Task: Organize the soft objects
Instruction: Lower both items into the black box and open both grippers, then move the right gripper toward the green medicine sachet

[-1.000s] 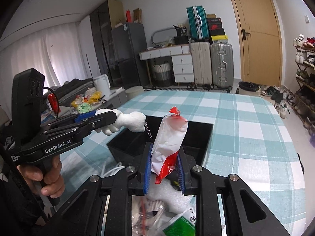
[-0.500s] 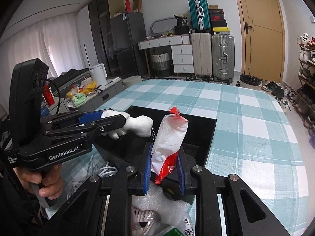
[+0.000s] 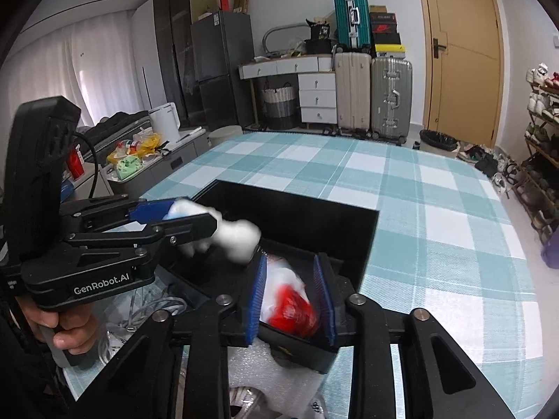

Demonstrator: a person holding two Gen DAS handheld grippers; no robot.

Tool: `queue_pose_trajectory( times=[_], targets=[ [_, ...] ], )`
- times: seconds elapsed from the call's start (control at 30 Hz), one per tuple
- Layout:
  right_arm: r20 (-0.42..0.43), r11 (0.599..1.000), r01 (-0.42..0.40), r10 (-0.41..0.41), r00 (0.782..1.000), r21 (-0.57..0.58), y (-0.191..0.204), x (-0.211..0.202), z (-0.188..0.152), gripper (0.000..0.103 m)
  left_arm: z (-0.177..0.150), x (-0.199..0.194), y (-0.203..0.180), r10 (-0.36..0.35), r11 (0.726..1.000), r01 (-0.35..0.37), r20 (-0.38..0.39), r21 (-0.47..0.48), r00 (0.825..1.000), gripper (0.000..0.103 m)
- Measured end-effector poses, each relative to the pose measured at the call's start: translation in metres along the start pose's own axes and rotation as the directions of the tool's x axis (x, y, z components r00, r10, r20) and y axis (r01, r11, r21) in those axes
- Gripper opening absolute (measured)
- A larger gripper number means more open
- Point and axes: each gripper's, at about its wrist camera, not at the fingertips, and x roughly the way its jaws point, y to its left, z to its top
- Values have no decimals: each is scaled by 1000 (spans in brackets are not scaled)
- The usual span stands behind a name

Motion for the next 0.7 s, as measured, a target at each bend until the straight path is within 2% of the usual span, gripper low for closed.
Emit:
queue_pose_trajectory(
  times=[0.03, 0.1, 0.17, 0.2, 0.23, 0.3, 0.33, 0.7],
  targets=[
    [7, 1000, 1, -1, 1000, -1, -1, -4, 0, 38, 0, -2, 0, 0, 1000, 0, 0, 0, 1000, 54],
    [26, 1000, 7, -7, 1000, 7, -3, -12, -2, 50, 0, -6, 1, 6, 1000, -6, 12, 2, 1000, 63],
    [44, 1000, 19, -20, 999, 10, -5, -21, -4, 61, -1, -11, 1, -1, 1000, 1, 14, 8, 1000, 78],
    [48, 1000, 25, -26, 999, 11, -6, -26, -5, 74, -2, -15, 1, 3, 1000, -3, 23, 8, 1000, 90],
    [55, 1000, 26, -27, 998, 17, -7, -30, -7, 87, -4, -21, 2, 6, 1000, -6, 44, 6, 999, 97],
    [67, 999, 26, -29, 997, 32, -8, -38, -10, 99, -6, -29, 2, 5, 1000, -5, 57, 12, 998, 103],
    [68, 999, 26, -28, 997, 38, -9, -41, -12, 102, -8, -33, 2, 7, 1000, -8, 58, 13, 998, 103],
    [73, 993, 71, -77, 994, 91, -14, -68, -34, 102, -32, -57, 13, 36, 999, -36, 46, 9, 998, 103]
  ],
)
